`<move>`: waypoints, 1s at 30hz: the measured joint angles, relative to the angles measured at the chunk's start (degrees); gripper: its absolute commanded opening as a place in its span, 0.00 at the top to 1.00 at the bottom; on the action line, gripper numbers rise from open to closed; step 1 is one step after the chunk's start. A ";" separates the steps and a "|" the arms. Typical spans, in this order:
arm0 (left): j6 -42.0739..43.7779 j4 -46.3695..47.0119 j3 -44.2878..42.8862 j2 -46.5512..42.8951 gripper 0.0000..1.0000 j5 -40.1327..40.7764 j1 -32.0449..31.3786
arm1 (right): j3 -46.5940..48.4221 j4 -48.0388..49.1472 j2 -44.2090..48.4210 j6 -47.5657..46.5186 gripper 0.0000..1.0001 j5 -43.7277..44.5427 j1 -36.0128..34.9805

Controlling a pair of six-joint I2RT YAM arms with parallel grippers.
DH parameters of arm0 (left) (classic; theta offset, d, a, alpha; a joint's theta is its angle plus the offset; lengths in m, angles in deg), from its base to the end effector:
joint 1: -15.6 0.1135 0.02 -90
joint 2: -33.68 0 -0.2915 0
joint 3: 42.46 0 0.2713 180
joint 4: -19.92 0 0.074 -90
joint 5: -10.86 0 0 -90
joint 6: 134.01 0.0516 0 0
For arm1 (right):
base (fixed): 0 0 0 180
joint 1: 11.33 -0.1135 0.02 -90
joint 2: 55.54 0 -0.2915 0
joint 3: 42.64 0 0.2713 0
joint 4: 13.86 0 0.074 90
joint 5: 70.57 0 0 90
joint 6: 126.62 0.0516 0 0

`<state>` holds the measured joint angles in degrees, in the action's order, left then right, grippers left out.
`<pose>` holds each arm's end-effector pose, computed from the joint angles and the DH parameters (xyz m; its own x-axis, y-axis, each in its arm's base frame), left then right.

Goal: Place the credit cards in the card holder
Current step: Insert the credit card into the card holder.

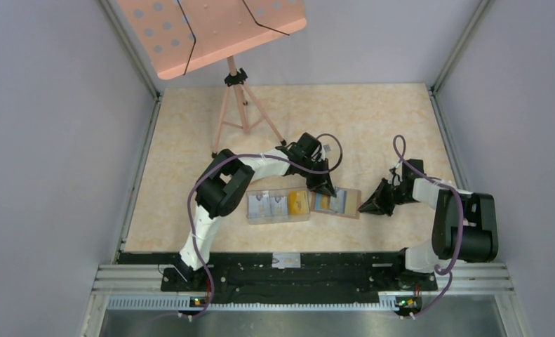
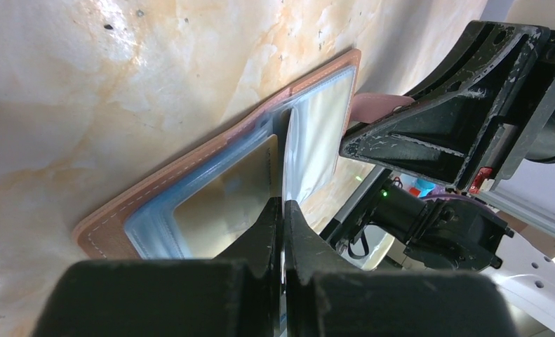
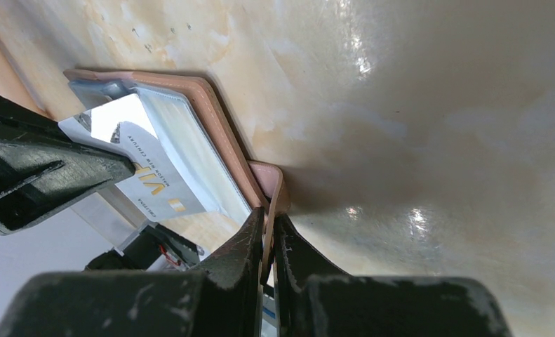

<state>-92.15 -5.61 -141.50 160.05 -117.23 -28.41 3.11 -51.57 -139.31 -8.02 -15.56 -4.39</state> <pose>0.3397 -0.3724 0.1323 -0.9894 0.1407 -0.0366 0.1167 0.6175 -0.7778 0.2326 0.0015 0.1235 -0.8644 0.5003 0.0496 0.4242 0.6730 0.6059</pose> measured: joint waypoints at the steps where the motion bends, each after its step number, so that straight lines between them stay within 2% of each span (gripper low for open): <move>1: 0.20 -0.17 0.00 -0.07 1.00 0.04 -0.02 | 0.00 0.00 -0.02 0.00 0.98 -0.02 0.00; 20: 2.95 -6.29 0.00 -1.53 1.00 -0.02 -0.90 | -0.37 0.39 -0.96 -0.04 0.99 -1.81 0.00; 30: 2.16 -6.54 0.00 -1.53 1.00 -1.14 -1.18 | -0.37 0.81 -1.27 -0.09 1.00 -2.38 0.00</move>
<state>-89.98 -12.15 -141.50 158.52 -118.36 -29.59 2.74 -50.76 -140.58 -8.11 -17.94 -4.39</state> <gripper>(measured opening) 0.013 0.053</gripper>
